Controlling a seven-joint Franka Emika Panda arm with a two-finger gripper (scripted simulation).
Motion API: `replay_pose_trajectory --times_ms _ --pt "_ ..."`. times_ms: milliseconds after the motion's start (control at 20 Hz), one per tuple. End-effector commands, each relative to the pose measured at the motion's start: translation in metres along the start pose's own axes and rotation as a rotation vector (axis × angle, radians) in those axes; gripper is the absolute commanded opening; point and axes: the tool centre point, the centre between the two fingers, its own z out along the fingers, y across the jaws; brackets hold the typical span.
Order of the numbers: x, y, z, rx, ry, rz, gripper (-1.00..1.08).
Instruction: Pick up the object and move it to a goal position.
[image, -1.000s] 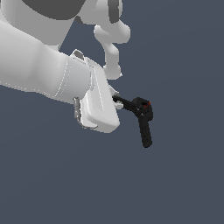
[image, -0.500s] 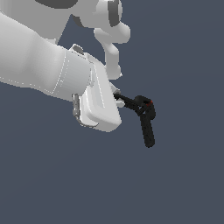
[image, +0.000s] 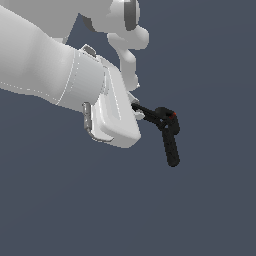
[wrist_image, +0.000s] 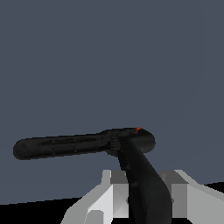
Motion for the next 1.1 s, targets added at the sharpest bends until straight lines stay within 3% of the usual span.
replay_pose_trajectory --times_ms 0,500,1050 --pt "-0.010 0.001 -0.004 0.002 0.001 -0.004 -1.00" --pt "-0.045 0.001 -0.017 0.002 0.001 -0.003 -1.00" --pt "-0.052 0.001 -0.020 0.003 0.001 -0.003 -1.00"
